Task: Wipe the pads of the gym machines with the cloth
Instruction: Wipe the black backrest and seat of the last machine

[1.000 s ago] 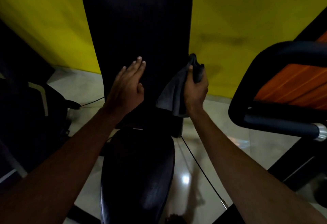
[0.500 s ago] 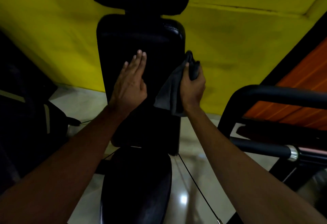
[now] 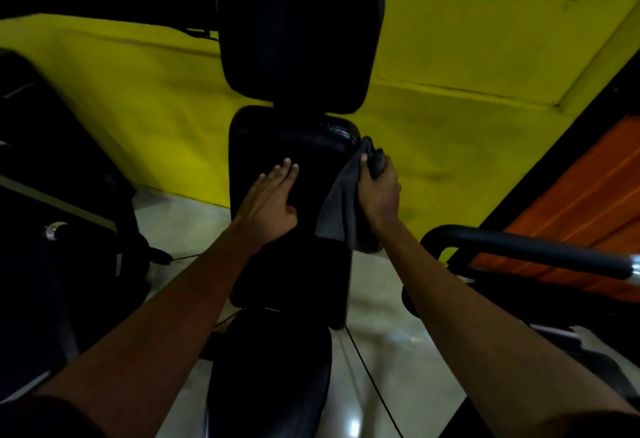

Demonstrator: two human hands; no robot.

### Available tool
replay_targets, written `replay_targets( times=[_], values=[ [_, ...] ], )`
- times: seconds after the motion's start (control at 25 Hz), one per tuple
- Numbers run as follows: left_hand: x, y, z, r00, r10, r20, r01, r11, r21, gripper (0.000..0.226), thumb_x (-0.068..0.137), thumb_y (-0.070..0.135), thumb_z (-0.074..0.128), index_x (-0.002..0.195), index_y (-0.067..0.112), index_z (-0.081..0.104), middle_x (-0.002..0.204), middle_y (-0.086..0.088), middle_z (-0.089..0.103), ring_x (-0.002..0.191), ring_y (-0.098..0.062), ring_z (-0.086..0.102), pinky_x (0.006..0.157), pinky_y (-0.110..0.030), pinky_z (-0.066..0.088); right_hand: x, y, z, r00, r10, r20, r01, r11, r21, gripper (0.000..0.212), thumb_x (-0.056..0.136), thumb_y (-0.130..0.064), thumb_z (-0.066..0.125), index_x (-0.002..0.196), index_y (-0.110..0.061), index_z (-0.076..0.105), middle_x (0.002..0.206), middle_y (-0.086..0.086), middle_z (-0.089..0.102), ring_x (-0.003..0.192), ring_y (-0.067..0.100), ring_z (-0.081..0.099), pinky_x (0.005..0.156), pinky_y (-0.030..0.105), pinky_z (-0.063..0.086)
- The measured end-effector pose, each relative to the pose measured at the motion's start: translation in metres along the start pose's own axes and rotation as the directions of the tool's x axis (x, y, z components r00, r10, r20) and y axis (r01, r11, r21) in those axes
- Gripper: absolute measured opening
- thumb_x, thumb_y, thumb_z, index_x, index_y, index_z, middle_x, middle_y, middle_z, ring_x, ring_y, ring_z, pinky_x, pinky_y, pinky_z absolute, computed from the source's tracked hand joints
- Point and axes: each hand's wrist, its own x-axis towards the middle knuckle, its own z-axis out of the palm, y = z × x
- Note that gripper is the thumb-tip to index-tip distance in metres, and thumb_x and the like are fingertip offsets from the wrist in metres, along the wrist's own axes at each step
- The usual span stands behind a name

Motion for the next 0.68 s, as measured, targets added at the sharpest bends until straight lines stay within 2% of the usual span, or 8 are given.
replay_targets(
  times=[0.12, 0.2, 0.36, 0.44, 0.52, 0.68],
  values=[
    [-0.023, -0.007, -0.041, 0.993, -0.100, -0.059, 0.090, 0.984, -0.153, 0.077, 0.082, 0.020, 0.053, 0.154, 0.013, 0.028, 0.163, -0.012, 0.017, 0.145, -0.034, 0.030, 0.117, -0.045, 0.027, -0.009, -0.025, -0.017, 0.994, -0.018, 0.110, 0.024, 0.999, -0.046, 0.029, 0.101, -0.045, 0.052, 0.094, -0.018, 0.052, 0.082, 0.005, 0.058, 0.080, 0.029, 0.058, 0.064, 0.033, 0.036],
    [-0.048, -0.016, -0.069, 0.976, -0.197, -0.087, 0.173, 0.958, -0.229, 0.072, 0.084, 0.017, 0.055, 0.152, 0.013, 0.034, 0.161, -0.012, 0.024, 0.142, -0.033, 0.035, 0.112, -0.044, 0.037, -0.012, -0.051, -0.030, 0.979, -0.067, 0.194, 0.077, 0.996, -0.047, 0.033, 0.100, -0.046, 0.054, 0.092, -0.015, 0.052, 0.076, 0.002, 0.054, 0.077, 0.029, 0.056, 0.064, 0.034, 0.035],
    [-0.112, -0.031, -0.136, 0.929, -0.360, -0.090, 0.331, 0.913, -0.236, 0.066, 0.089, 0.016, 0.055, 0.152, 0.013, 0.034, 0.160, -0.013, 0.026, 0.147, -0.028, 0.028, 0.117, -0.042, 0.029, -0.018, -0.122, -0.040, 0.868, -0.131, 0.479, 0.193, 0.978, -0.083, 0.032, 0.094, -0.051, 0.062, 0.099, -0.019, 0.064, 0.087, 0.002, 0.067, 0.082, 0.020, 0.062, 0.063, 0.022, 0.045],
    [-0.145, -0.036, -0.168, 0.913, -0.391, -0.113, 0.364, 0.909, -0.204, 0.063, 0.091, 0.011, 0.056, 0.151, 0.012, 0.036, 0.159, -0.012, 0.029, 0.147, -0.028, 0.028, 0.118, -0.039, 0.027, -0.020, -0.155, -0.030, 0.809, -0.136, 0.572, 0.254, 0.958, -0.131, 0.040, 0.087, -0.062, 0.064, 0.096, -0.023, 0.067, 0.092, 0.004, 0.071, 0.088, 0.023, 0.067, 0.073, 0.033, 0.053],
    [-0.177, -0.039, -0.201, 0.887, -0.434, -0.161, 0.405, 0.896, -0.183, 0.062, 0.090, 0.010, 0.055, 0.149, 0.012, 0.039, 0.158, -0.013, 0.031, 0.146, -0.028, 0.029, 0.118, -0.037, 0.026, -0.030, -0.187, -0.015, 0.763, -0.184, 0.620, 0.353, 0.922, -0.160, 0.053, 0.083, -0.069, 0.063, 0.103, -0.020, 0.068, 0.102, 0.010, 0.071, 0.099, 0.031, 0.066, 0.084, 0.046, 0.055],
    [-0.257, -0.049, -0.271, 0.800, -0.532, -0.277, 0.508, 0.847, -0.157, 0.062, 0.090, 0.012, 0.053, 0.150, 0.018, 0.038, 0.160, -0.008, 0.028, 0.145, -0.025, 0.031, 0.119, -0.033, 0.025, -0.082, -0.260, 0.020, 0.618, -0.297, 0.728, 0.508, 0.858, -0.081, 0.054, 0.088, -0.062, 0.063, 0.113, -0.015, 0.067, 0.110, 0.014, 0.069, 0.106, 0.035, 0.064, 0.085, 0.045, 0.054]
  ],
)
